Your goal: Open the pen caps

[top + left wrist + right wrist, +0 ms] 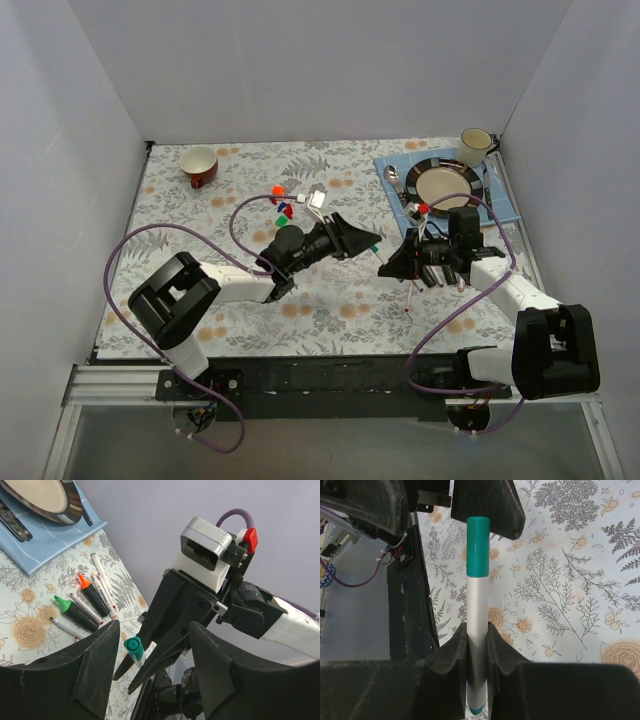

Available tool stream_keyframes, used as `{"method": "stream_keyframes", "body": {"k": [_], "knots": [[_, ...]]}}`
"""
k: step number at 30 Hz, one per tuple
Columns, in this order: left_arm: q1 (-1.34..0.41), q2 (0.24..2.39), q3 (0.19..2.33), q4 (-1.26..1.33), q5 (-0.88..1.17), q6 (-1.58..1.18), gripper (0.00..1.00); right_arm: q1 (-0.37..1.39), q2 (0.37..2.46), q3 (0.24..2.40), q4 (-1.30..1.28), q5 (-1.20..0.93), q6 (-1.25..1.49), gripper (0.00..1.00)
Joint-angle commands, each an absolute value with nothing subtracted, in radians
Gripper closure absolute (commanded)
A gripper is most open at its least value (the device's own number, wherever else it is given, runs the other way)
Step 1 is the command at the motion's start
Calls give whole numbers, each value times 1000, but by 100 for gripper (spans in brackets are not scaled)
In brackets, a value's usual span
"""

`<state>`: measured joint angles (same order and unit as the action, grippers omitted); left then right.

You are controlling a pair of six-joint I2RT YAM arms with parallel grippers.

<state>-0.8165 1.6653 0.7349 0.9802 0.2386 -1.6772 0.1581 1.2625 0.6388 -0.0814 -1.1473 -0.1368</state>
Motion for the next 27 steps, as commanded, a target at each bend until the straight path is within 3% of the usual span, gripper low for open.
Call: {"method": "stream_keyframes", "body": {"k": [1, 10, 16, 17, 24, 27], "knots": [[-844, 1677, 742, 1023, 192, -1683, 44, 150, 1246, 658, -78, -1189, -147, 99], [-874, 1715, 773, 1031, 179, -1704, 60, 141, 1246, 655, -68, -1186, -133, 99], [-876, 1713, 775, 1014, 169, -1709, 87, 137, 1246, 653, -66, -1186, -130, 99], [-876, 1709, 775, 1014, 155, -1706, 100, 137, 1246, 652, -67, -1184, -129, 99], [-829, 1548, 772, 839, -35, -1550, 100, 132, 1246, 650, -80, -1187, -133, 99], [-715, 1473, 755, 775, -38, -1525, 100, 130, 1250, 652, -81, -1200, -132, 99]]}}
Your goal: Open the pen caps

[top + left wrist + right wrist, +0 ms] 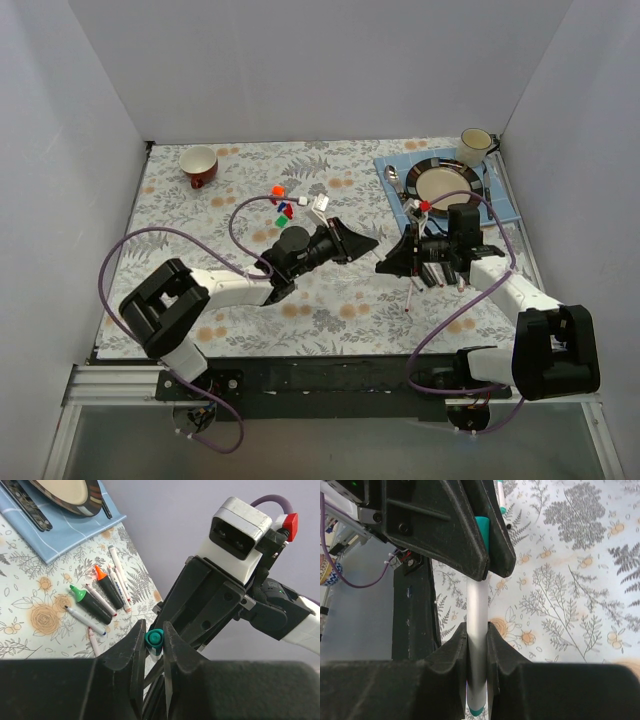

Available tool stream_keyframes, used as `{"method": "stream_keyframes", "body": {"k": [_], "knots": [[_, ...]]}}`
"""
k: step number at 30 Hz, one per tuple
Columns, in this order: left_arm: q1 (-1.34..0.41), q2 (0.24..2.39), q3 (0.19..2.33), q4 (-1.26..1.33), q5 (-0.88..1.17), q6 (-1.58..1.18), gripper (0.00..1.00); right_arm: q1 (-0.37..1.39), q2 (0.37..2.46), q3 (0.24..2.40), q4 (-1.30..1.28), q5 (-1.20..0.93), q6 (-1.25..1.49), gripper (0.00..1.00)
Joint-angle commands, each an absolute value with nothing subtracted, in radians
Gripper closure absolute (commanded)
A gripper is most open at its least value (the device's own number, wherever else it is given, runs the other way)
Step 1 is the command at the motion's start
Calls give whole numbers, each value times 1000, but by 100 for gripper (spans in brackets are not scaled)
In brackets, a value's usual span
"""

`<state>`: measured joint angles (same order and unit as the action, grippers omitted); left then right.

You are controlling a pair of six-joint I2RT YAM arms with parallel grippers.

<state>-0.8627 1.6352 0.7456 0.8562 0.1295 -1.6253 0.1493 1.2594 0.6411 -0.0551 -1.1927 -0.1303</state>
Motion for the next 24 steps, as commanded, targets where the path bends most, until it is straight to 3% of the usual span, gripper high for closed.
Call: {"method": "stream_keyframes", "body": {"k": [1, 10, 13, 17, 24], "knots": [[-653, 1459, 755, 746, -28, -1517, 100, 130, 1252, 652, -81, -1203, -132, 99], [-434, 1402, 811, 672, 104, -1517, 100, 130, 1250, 657, -101, -1209, -150, 99], [-422, 1417, 857, 523, 138, -1519, 100, 130, 1243, 670, -132, -1097, -181, 99], [-407, 1485, 831, 341, 121, -1528, 100, 129, 1203, 670, -138, -757, -212, 99], [-354, 1655, 891, 155, 60, -1453, 98, 127, 1174, 678, -143, -606, -252, 99]]}}
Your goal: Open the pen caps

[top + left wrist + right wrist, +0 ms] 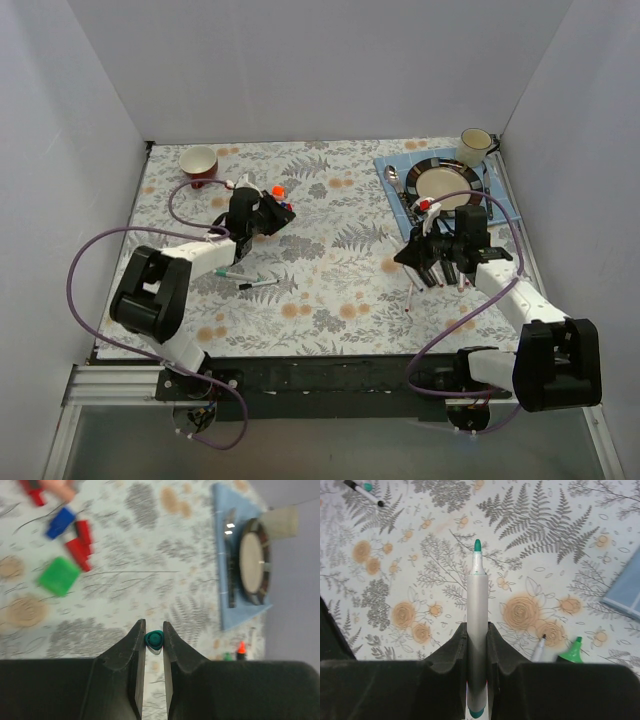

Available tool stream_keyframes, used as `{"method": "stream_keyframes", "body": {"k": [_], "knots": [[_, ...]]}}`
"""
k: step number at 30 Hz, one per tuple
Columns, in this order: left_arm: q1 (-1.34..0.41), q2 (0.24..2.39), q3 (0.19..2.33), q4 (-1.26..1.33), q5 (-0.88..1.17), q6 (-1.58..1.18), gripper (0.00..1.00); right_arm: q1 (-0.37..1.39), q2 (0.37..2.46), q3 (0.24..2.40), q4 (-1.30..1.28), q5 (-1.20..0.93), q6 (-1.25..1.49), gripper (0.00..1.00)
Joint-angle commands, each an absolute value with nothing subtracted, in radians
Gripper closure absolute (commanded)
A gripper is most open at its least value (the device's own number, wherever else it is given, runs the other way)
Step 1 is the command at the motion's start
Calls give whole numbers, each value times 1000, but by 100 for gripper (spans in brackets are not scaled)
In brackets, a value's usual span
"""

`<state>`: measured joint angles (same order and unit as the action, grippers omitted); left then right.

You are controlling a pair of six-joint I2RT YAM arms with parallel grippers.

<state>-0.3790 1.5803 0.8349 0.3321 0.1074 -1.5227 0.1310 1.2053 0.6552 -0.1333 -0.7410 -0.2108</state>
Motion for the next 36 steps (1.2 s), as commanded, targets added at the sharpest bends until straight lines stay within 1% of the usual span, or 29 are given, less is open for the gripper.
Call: {"method": "stream_keyframes", "body": {"k": [1, 6, 7, 8, 9, 11, 13, 15, 16, 18, 22, 24, 25, 29, 31, 32, 33, 34, 35, 36], "knots": [[-345, 1673, 899, 147, 39, -1442, 95, 127, 1172, 678, -143, -603, -253, 99], [-305, 1761, 974, 112, 15, -1398, 90, 117, 1180, 681, -149, -604, -261, 99], [-301, 1781, 985, 101, 14, -1387, 88, 115, 1180, 681, -150, -606, -261, 99], [-296, 1789, 995, 94, 12, -1381, 82, 114, 1181, 681, -149, -606, -262, 99], [-290, 1798, 1018, 83, 12, -1376, 81, 114, 1183, 683, -150, -606, -264, 99], [-281, 1822, 1038, 71, 12, -1362, 75, 112, 1187, 686, -150, -604, -264, 99], [-268, 1838, 1071, 55, 12, -1356, 70, 112, 1190, 687, -150, -600, -267, 99], [-259, 1861, 1097, 43, 12, -1341, 63, 109, 1193, 689, -153, -589, -270, 99], [-258, 1868, 1121, 29, 12, -1338, 61, 107, 1192, 689, -150, -584, -271, 99], [-253, 1885, 1138, 18, 20, -1325, 60, 103, 1189, 690, -150, -568, -275, 99], [-244, 1865, 1144, 15, 29, -1313, 59, 78, 1184, 693, -150, -503, -275, 99], [-241, 1827, 1138, 18, 31, -1299, 57, 58, 1189, 686, -143, -447, -262, 99], [-241, 1812, 1138, 20, 40, -1290, 53, 54, 1204, 684, -141, -425, -259, 99], [-241, 1712, 1152, 6, 96, -1207, 45, 38, 1265, 715, -192, -367, -308, 99], [-241, 1636, 1158, -28, 112, -1169, 38, 38, 1293, 724, -216, -351, -328, 99], [-241, 1606, 1154, -34, 120, -1157, 31, 38, 1301, 727, -225, -341, -337, 99], [-241, 1576, 1141, -40, 126, -1140, 26, 37, 1308, 738, -248, -338, -363, 99], [-241, 1507, 1132, -46, 126, -1118, 23, 37, 1328, 744, -261, -334, -374, 97], [-241, 1476, 1118, -52, 132, -1109, 15, 35, 1336, 749, -273, -321, -388, 95], [-241, 1438, 1085, -61, 136, -1101, 12, 32, 1350, 758, -282, -311, -405, 94]]}}
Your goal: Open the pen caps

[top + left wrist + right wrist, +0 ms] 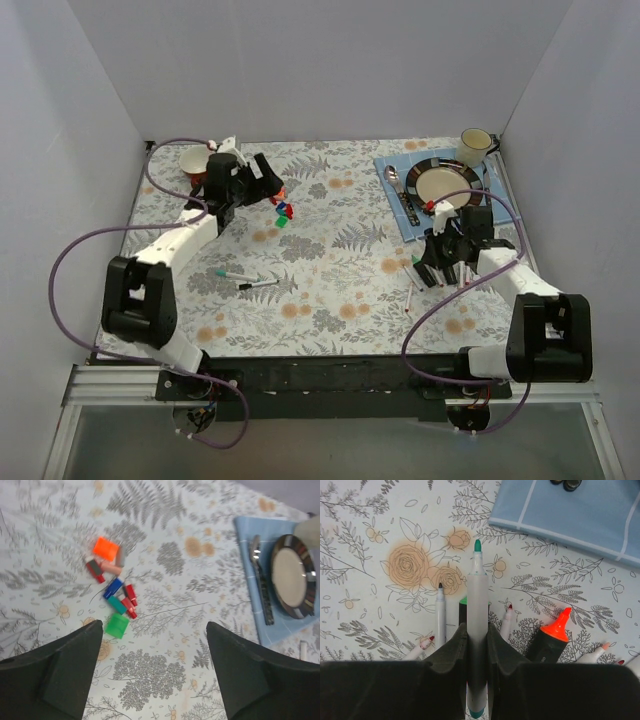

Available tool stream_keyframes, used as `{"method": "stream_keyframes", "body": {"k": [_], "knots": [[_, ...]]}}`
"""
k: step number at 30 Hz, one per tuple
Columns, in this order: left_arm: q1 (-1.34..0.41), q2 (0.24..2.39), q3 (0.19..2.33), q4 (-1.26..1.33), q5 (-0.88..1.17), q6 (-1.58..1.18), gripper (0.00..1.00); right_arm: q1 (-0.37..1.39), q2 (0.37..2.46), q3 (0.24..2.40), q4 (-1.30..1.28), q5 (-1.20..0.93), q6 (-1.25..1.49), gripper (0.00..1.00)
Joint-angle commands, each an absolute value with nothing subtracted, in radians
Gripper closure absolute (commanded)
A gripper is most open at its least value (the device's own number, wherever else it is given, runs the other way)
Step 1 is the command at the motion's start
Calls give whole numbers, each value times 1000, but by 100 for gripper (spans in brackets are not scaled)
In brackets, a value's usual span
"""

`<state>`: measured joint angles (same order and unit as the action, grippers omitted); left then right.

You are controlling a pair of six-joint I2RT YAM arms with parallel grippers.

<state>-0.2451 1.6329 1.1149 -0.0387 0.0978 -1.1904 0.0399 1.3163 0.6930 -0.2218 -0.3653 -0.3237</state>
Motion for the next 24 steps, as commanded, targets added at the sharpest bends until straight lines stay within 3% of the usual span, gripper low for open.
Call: {"method": "stream_keyframes", "body": {"k": [1, 2, 8, 16, 22, 24], "knots": [[-241, 1402, 1056, -66, 141, -1094, 8, 25, 1354, 759, -293, -301, -410, 91], [-241, 1332, 1027, -64, 147, -1092, 2, 17, 1361, 762, -299, -279, -413, 90], [-239, 1106, 784, -77, 123, -1042, 2, -35, 1405, 762, -318, -272, -417, 77], [-239, 925, 704, -66, 86, -1022, 2, -46, 1378, 761, -328, -288, -426, 55], [-239, 902, 687, -87, 100, -1029, 2, -54, 1276, 770, -365, -377, -508, 55], [-239, 890, 672, -92, 101, -1035, 2, -54, 1235, 782, -406, -526, -573, 55]]}}
